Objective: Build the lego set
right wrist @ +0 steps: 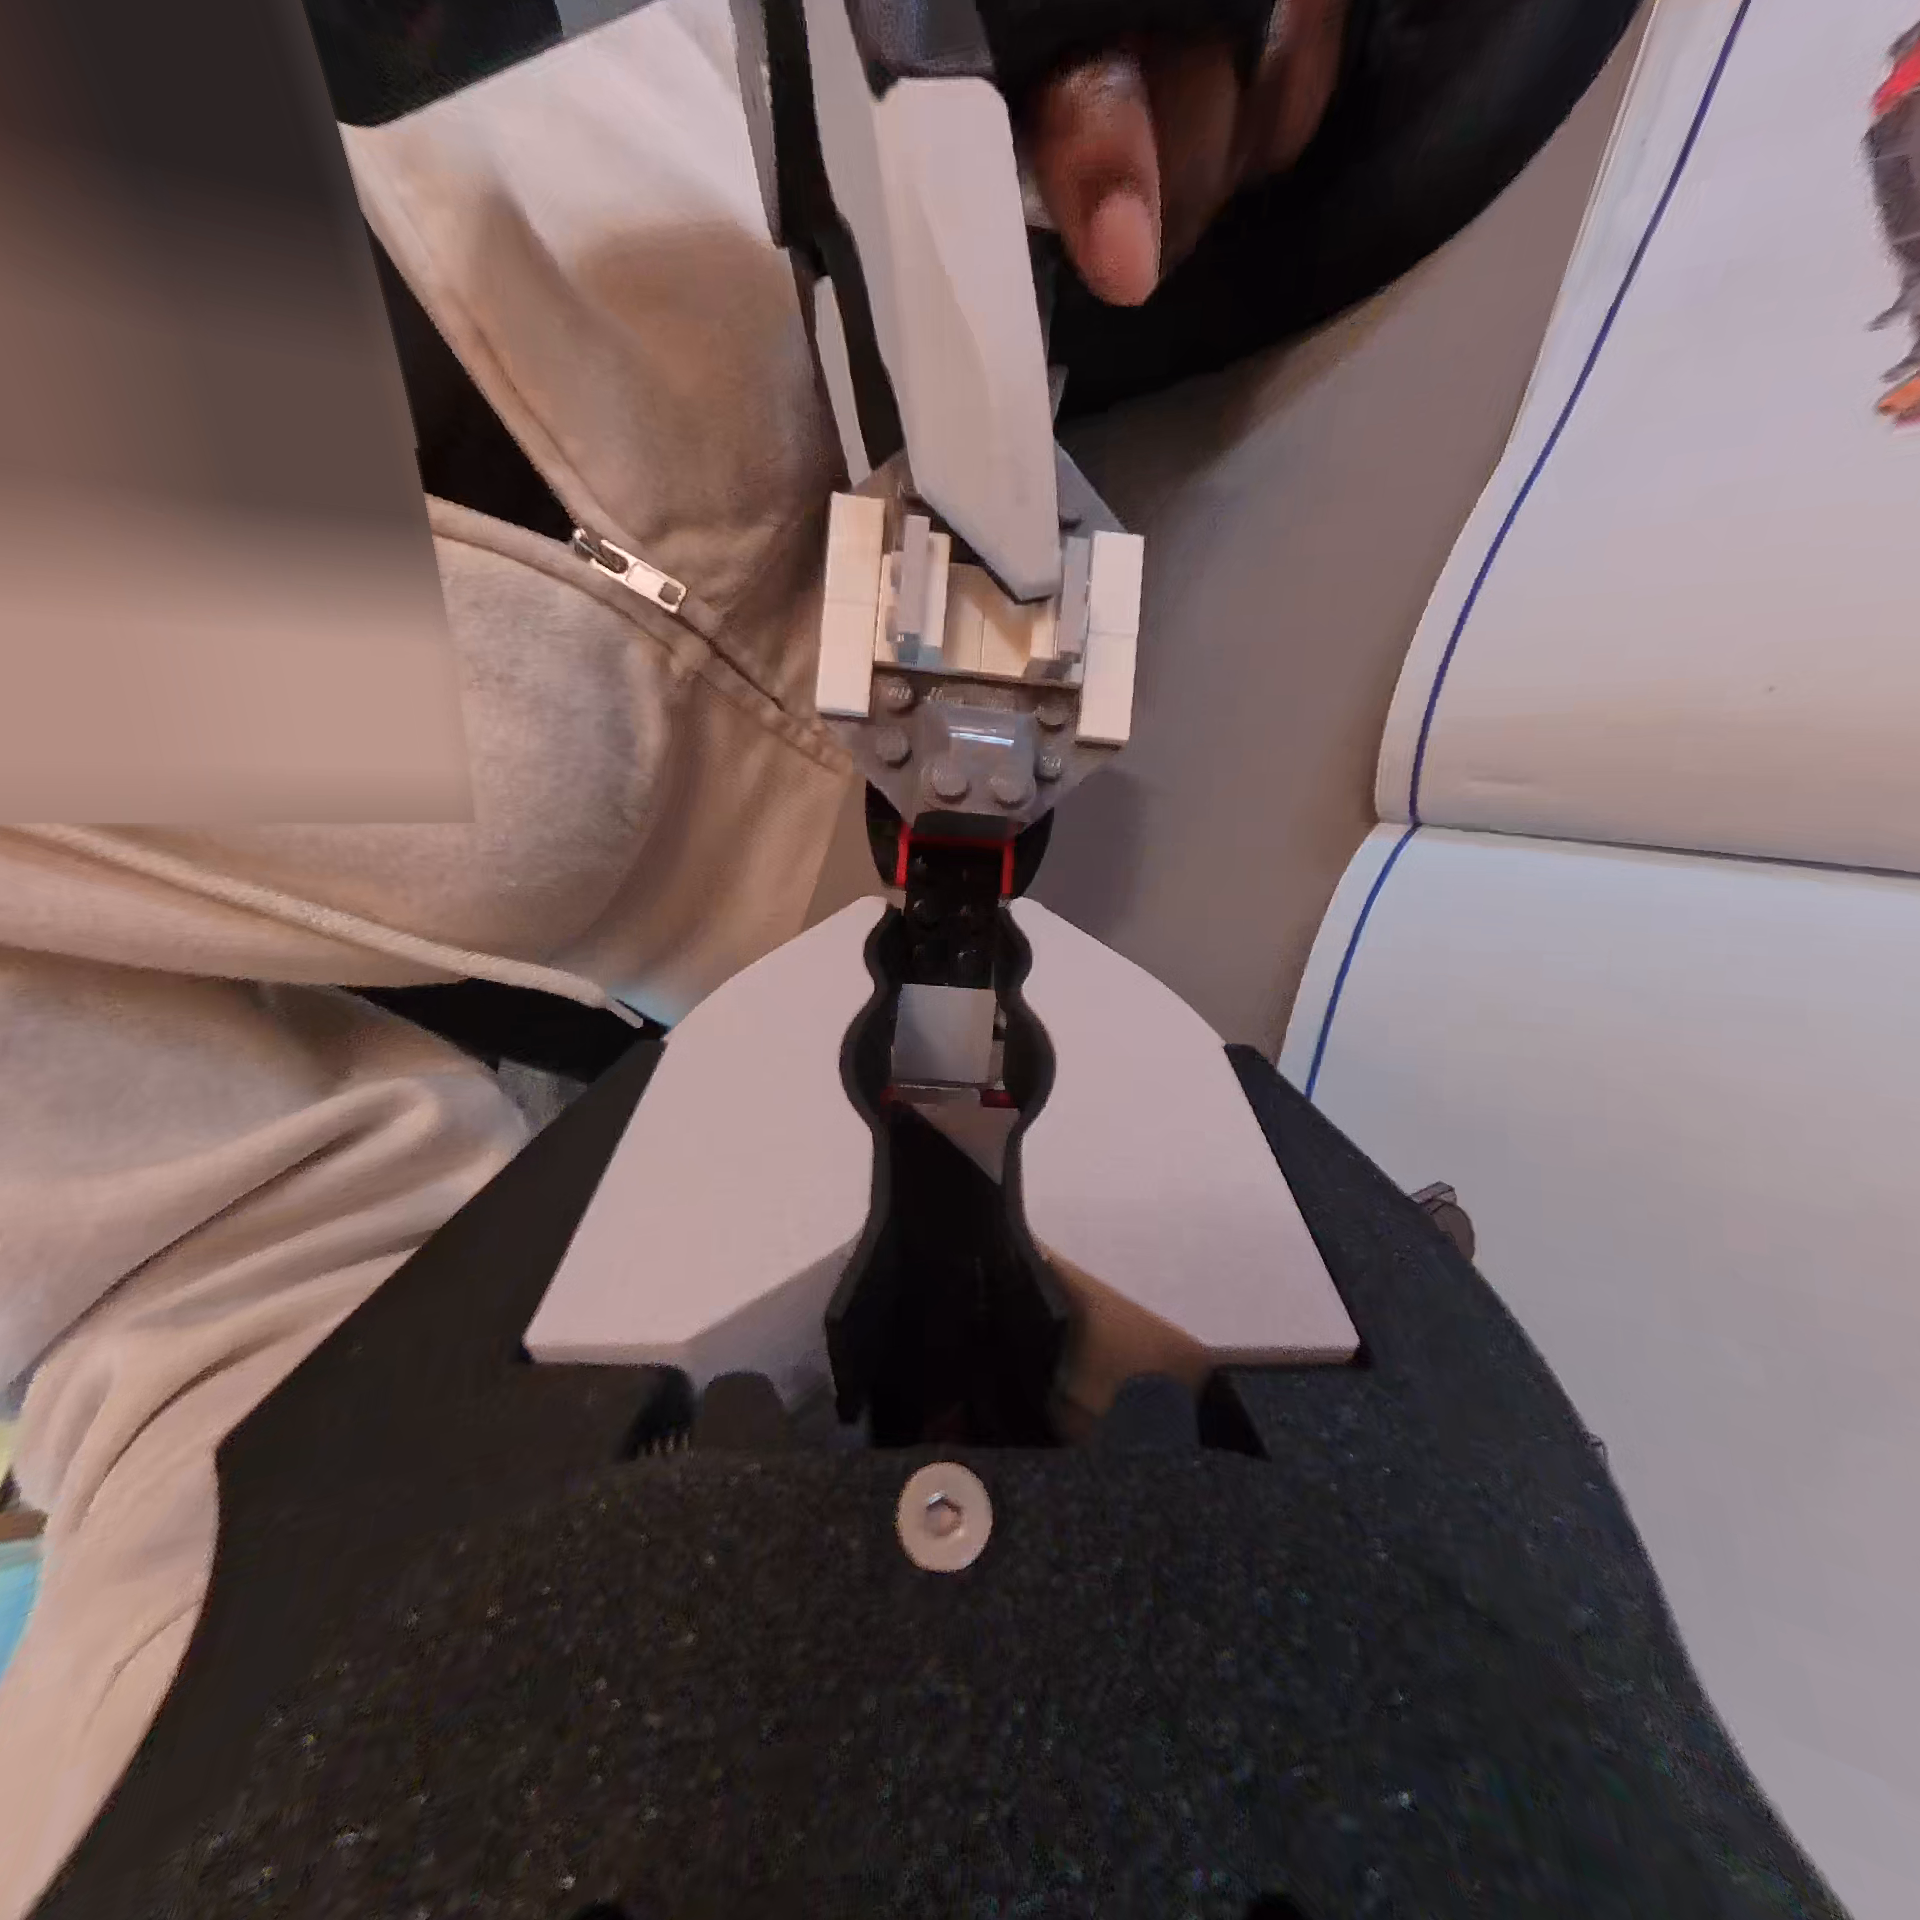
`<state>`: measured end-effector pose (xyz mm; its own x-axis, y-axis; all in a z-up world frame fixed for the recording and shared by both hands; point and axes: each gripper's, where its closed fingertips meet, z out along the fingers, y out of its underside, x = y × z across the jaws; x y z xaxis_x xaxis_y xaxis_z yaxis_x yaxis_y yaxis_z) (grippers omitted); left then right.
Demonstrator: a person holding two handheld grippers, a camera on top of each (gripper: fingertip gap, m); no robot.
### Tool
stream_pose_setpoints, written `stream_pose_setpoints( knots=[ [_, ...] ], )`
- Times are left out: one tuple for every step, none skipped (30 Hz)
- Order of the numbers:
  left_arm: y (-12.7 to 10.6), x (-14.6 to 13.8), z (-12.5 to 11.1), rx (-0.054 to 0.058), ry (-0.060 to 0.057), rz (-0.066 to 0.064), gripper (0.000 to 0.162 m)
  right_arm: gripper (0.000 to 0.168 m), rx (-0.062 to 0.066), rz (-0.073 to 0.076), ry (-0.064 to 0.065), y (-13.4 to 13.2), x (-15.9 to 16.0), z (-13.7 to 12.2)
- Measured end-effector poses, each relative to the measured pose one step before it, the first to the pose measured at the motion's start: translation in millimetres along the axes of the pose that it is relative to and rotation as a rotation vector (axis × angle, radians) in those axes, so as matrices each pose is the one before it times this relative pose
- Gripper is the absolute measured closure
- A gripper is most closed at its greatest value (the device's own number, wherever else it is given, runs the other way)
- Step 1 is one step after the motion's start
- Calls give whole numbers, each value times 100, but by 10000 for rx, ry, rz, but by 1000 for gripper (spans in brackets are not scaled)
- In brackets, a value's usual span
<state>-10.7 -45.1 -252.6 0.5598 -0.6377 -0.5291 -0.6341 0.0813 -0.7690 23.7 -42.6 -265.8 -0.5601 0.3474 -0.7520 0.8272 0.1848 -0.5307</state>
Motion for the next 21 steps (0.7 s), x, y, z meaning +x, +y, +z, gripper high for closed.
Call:
stream_pose_setpoints(
  knots=[
    [67, 231, 92, -100, 134, 75, 129, 152, -155, 70, -30, 235, 31, 147],
    [20, 186, 69, -75, 126, 29, 129, 152, -113, 55, -71, 177, -8, 145],
    [-42, 121, 23, -9, 90, -9, 130, 152, -45, 79, -122, 93, -56, 121],
    [-31, 107, 0, 17, 94, -82, 130, 152, 9, 115, -139, 55, -65, 91],
    [57, 79, -7, -4, 107, -163, 130, 152, 53, 124, -99, 0, -11, 48],
    [109, 7, 3, -34, 90, -166, 130, 152, 91, 80, -8, -34, 109, 11],
    [132, -52, 7, -63, 59, -146, 130, 151, 102, 11, 82, -56, 171, -50],
    [140, -62, 40, -81, 56, -171, 130, 151, 101, -23, 111, -32, 140, -100],
    [126, -87, 81, -82, 36, -173, 130, 150, 118, -15, 132, -55, 150, -171],
    [210, -45, 97, -133, 51, -148, 130, 147, 147, 12, 140, -83, 153, -212],
    [261, 40, 150, -181, 107, -119, 130, 143, 150, 34, 140, -69, 146, -250],
    [283, 50, 195, -215, 90, -68, 130, 142, 131, 33, 125, -43, 119, -247],
    [259, -15, 198, -212, 10, -26, 130, 140, 112, 4, 143, -10, 142, -228],
    [186, -63, 192, -159, -42, -17, 130, 139, 73, 12, 151, 36, 136, -199],
    [188, -73, 145, -135, -34, -42, 130, 138, 23, 25, 199, 101, 179, -188],
    [135, -89, 95, -87, -45, -59, 130, 137, -20, 15, 294, 129, 227, -223],
    [70, -101, 32, -30, -49, -59, 130, 135, 15, -59, 389, 46, 223, -261],
    [11, -62, 0, -1, -23, -57, 130, 134, 120, -151, 441, -105, 81, -354],
    [14, -27, -7, 0, 17, -65, 130, 133, 246, -198, 528, -257, 1, -497],
    [16, -38, -10, -10, 34, -110, 130, 131, 320, -204, 712, -335, 84, -650],
    [14, -90, -16, -24, 35, -182, 130, 130, 344, -207, 907, -326, 261, -779]
  ],
)
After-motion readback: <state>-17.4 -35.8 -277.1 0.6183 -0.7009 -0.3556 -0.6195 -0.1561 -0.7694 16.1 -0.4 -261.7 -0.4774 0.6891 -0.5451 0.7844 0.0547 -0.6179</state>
